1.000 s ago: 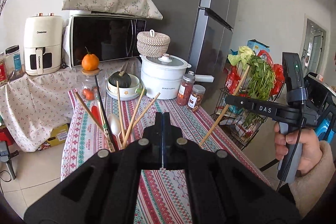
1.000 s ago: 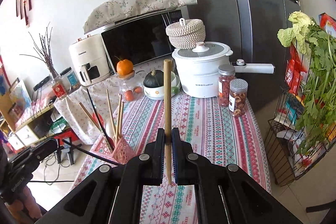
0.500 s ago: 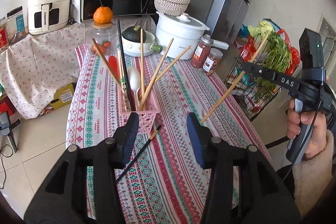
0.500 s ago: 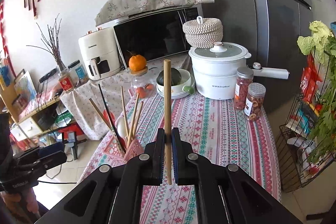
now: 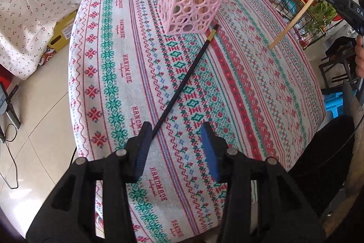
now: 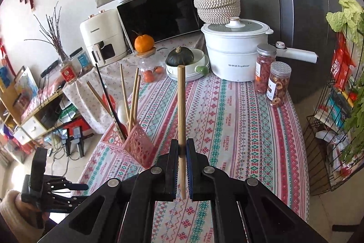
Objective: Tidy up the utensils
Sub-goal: 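Carry the black chopstick with the left tool while the right tool carries the wooden chopstick toward the basket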
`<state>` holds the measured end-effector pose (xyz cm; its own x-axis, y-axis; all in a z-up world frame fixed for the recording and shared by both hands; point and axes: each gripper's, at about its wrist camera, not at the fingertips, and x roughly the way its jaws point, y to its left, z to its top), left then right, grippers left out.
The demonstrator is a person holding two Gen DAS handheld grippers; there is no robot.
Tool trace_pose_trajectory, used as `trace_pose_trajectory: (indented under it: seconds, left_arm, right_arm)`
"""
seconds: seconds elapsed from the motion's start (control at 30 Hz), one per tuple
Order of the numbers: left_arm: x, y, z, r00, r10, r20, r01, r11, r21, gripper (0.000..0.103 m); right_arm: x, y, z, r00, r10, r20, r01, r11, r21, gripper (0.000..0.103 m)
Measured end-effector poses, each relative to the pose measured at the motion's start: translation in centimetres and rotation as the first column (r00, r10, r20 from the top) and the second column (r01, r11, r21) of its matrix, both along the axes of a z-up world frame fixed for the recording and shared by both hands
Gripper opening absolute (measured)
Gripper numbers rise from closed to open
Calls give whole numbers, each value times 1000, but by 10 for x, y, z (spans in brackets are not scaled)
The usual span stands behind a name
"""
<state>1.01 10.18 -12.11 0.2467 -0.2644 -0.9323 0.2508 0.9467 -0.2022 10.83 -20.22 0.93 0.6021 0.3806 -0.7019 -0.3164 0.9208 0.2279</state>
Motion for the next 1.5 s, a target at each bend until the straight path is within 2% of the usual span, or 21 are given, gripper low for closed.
trace_pose_trajectory:
  seconds: [0.07,0.1,0.17,0.2,0.23,0.4,0.47,0.53,0.57,0.63,0.7,0.8,0.83,0.87,0.9,0.93,1.0,1.1,1.23,1.4,1.5]
  left_arm:
    - [-7,9,-14,999,-4,-37,5,1000,11,29]
    - [-12,13,-12,1000,-6,-5,6,1000,12,25]
    - [-19,17,-12,1000,-11,-9,11,1000,23,16]
    - [-22,19,-13,1000,-14,-13,14,1000,23,3]
    - [-25,18,-18,999,-21,-42,23,999,34,0]
    - [-40,4,-14,997,-75,16,72,990,125,0]
    - [-44,0,-9,994,-99,41,92,986,140,0]
    - [-46,-1,1,990,-103,98,88,985,145,2]
    - [-47,-1,7,987,-100,124,81,986,148,6]
    - [-45,1,12,984,-97,147,75,987,145,32]
    - [-40,3,8,986,-95,138,74,986,147,38]
    - [-29,11,-16,996,-74,55,65,986,153,38]
    - [-29,14,-13,994,-72,83,61,989,134,30]
    - [-28,17,-13,995,-61,75,50,989,136,26]
    - [-27,20,-13,997,-49,59,41,990,133,14]
    - [-26,22,-12,998,-42,50,35,991,125,8]
    - [-28,21,-11,998,-40,56,33,991,129,8]
    - [-33,11,-5,994,-60,90,43,983,180,7]
    - [-44,0,25,974,-78,215,45,987,153,6]
    - [-52,-13,79,915,-94,393,58,993,102,5]
    - [-51,-16,102,877,-73,474,48,997,64,5]
  right_arm:
    - [0,4,-4,1000,14,-12,-14,1000,-6,6]
    - [0,6,-6,1000,18,-17,-19,1000,-4,6]
    - [0,10,-7,999,26,-23,-26,1000,-1,6]
    - [0,12,-8,999,29,-24,-29,1000,-1,6]
    - [-1,14,-8,999,31,-23,-31,1000,-2,6]
    - [-5,24,-12,999,40,-28,-41,999,-17,6]
    - [-8,25,-13,999,39,-31,-40,999,-18,6]
    - [-11,25,-12,999,39,-32,-39,999,-16,6]
    - [-12,24,-12,999,38,-32,-38,999,-16,6]
    - [-14,23,-13,999,38,-32,-38,999,-17,6]
    - [-14,22,-14,999,40,-37,-41,999,-20,6]
    - [-13,22,-18,998,40,-45,-41,999,-25,6]
    - [-13,22,-18,998,39,-42,-40,999,-28,6]
    - [-13,21,-18,998,39,-42,-40,999,-27,6]
    - [-13,20,-18,998,40,-44,-41,999,-23,6]
    - [-13,21,-18,998,41,-44,-42,999,-22,6]
    - [-14,22,-18,998,48,-40,-49,998,-25,6]
    - [-16,26,-15,998,63,-32,-63,998,-27,6]
    - [-20,27,-11,997,73,-10,-73,997,-29,6]
    - [-19,24,-13,998,68,-13,-68,997,-36,6]
    - [-20,20,-13,998,61,-10,-62,997,-36,6]
